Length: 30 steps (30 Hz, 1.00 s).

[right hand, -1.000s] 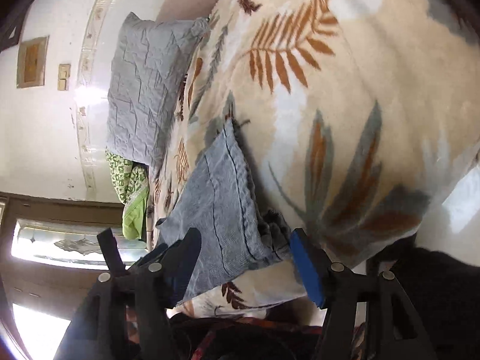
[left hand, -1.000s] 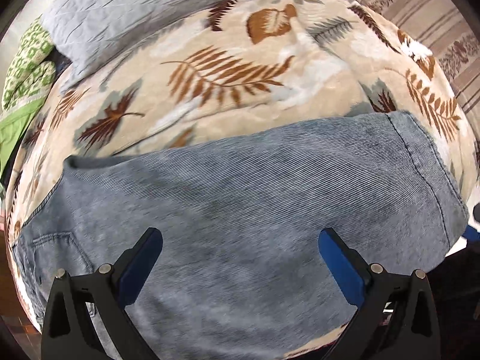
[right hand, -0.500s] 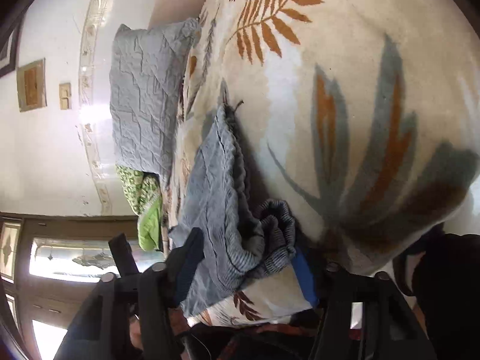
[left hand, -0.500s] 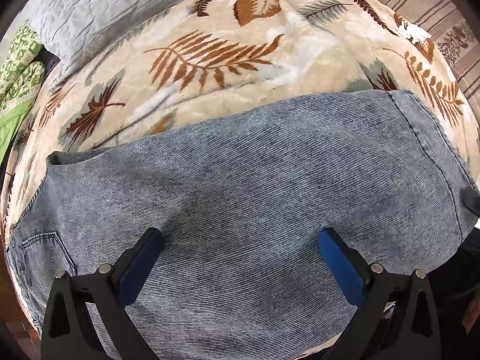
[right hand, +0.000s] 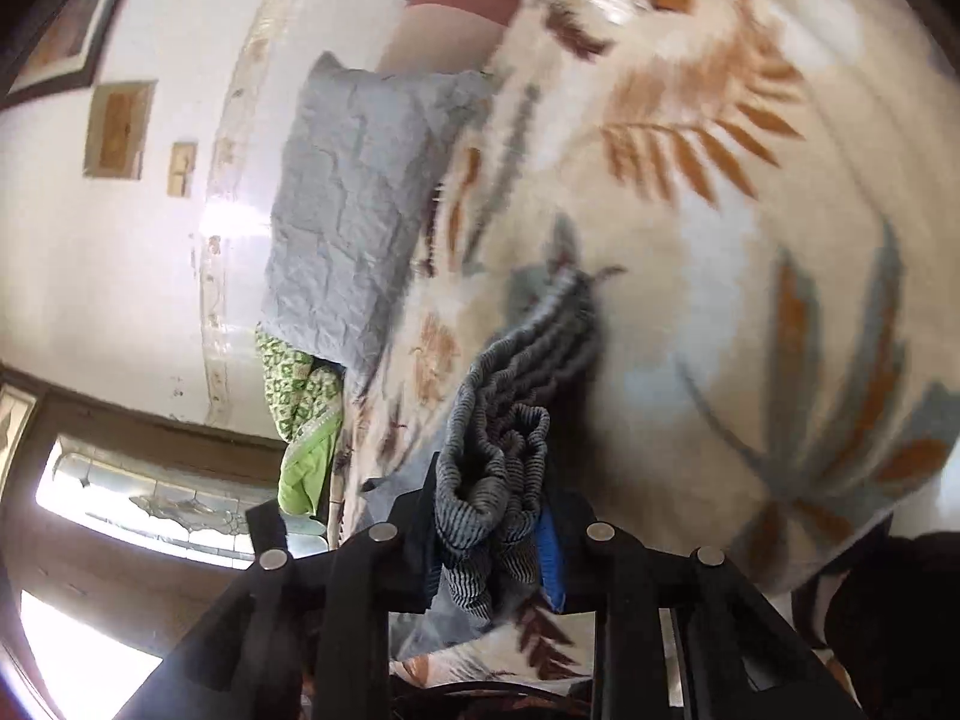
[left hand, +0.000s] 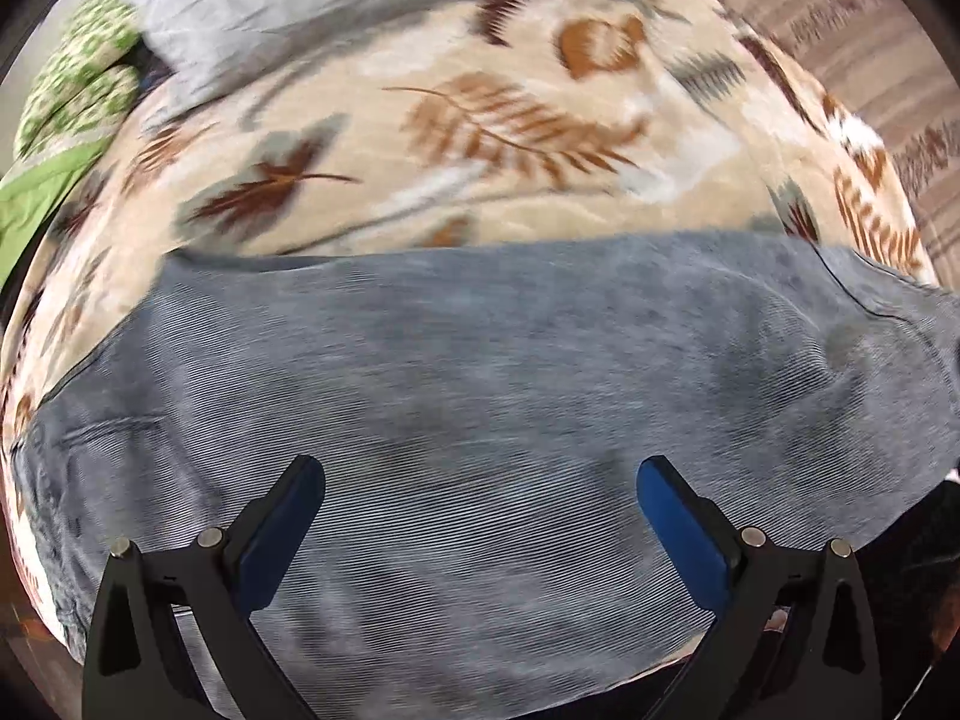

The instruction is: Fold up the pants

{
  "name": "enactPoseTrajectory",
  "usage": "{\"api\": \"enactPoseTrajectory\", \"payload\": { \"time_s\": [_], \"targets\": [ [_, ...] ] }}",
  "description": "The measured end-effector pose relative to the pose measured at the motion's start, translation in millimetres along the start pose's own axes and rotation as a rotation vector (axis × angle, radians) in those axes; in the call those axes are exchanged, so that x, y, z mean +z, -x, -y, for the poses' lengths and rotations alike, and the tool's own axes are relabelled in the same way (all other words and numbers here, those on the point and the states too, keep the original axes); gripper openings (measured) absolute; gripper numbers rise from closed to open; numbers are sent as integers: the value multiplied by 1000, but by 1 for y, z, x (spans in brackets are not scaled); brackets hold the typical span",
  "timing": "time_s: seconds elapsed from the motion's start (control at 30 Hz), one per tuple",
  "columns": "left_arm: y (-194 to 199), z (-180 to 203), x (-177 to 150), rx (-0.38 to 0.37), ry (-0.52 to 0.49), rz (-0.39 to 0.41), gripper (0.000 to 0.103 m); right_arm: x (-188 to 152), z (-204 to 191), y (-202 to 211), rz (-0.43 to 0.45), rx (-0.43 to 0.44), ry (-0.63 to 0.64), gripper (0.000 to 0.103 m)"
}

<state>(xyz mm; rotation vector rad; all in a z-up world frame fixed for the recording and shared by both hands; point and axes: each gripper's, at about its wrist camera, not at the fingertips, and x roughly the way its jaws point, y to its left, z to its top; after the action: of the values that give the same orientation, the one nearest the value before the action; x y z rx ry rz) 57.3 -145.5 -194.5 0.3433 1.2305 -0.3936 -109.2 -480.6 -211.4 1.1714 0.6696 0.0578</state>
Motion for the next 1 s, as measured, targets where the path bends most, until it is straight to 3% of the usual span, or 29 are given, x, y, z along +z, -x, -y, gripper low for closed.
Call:
{"api": "enactPoseTrajectory", "payload": {
  "time_s": [0.2,0.43,0.63,0.73,0.77,0.87,1.0],
  "targets": [
    [20,-62,-19,15,144,41,103,-7,-82,-25,-47,36,166,27],
    [43,-124,-39,47,267,120,103,-59,-157,-104,-208,3,389,27],
    [50,-162,-59,58,346,147,103,-113,-168,-179,-406,-133,500,32],
    [47,-168,-64,48,360,139,103,-135,-164,-203,-529,-199,535,41],
    [46,-168,-64,44,361,135,103,-140,-163,-206,-550,-209,551,50],
    [46,-162,-64,30,349,136,103,-144,-166,-196,-550,-158,587,52],
    [46,-142,-57,16,307,143,103,-125,-160,-166,-458,-142,599,56]
  ]
}}
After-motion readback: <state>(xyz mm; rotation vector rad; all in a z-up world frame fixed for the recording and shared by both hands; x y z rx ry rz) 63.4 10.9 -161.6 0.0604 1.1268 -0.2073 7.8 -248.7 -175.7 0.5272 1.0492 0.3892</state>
